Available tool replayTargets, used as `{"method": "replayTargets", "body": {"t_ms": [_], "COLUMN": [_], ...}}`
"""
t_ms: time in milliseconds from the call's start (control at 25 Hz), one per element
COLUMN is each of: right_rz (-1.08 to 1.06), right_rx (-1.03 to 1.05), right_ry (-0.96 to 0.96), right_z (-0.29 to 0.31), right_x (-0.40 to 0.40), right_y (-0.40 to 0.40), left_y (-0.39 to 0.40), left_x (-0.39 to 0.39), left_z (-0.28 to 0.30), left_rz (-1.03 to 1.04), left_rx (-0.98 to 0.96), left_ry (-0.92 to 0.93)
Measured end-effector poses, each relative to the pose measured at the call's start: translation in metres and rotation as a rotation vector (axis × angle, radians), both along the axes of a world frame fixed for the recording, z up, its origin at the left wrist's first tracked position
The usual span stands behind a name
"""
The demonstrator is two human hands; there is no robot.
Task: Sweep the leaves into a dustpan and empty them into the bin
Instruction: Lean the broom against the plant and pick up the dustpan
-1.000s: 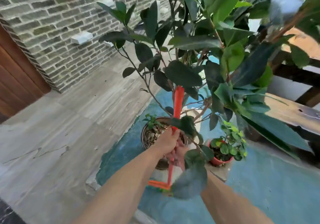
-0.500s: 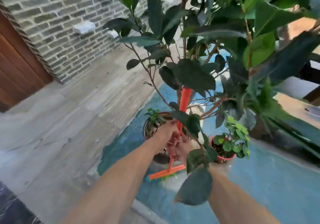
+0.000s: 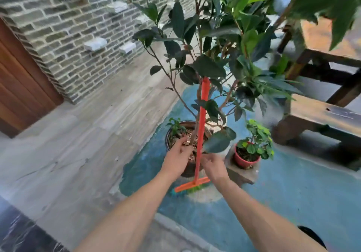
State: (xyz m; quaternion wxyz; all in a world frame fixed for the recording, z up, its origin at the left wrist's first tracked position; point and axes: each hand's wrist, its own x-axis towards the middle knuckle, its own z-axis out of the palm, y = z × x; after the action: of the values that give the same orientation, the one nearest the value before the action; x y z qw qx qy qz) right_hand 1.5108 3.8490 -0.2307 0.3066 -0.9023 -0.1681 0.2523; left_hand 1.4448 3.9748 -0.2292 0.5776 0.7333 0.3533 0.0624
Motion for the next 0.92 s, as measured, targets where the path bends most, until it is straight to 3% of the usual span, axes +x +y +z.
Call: {"method": "replayTargets", "body": {"t_ms": [160,280,480,640,920], "right_rz": [0.159,0.136,0.029,-0.152,-0.692], "right_rx": [-0.05,-0.116,-0.281,-0.334,-0.429], "right_ry": [-0.424,-0.595,-0.693,-0.708,-0.831], "right_z": [0.045,0.094,0.156,0.194,0.243], "right_x": [-0.087,-0.175,-0.356,-0.487,-0.702], "right_y": [-0.054,-0.121,-0.271,-0.382,-0.573], "left_y": [-0.03,-0.07,-0.166,-0.255,-0.444], "left_x": [-0.108,-0.211,-0.376,-0.454,-0.543], "left_z": [0.034,0.078,0.134,0.17,0.23], "left_rz": [-0.296,-0.411,-0.509,-0.674,-1.033], "left_rx": [0.774,0.965,1.09,1.063,0.954], "left_ry": [0.055,0.028,-0.146,-0.274,-0.698]}}
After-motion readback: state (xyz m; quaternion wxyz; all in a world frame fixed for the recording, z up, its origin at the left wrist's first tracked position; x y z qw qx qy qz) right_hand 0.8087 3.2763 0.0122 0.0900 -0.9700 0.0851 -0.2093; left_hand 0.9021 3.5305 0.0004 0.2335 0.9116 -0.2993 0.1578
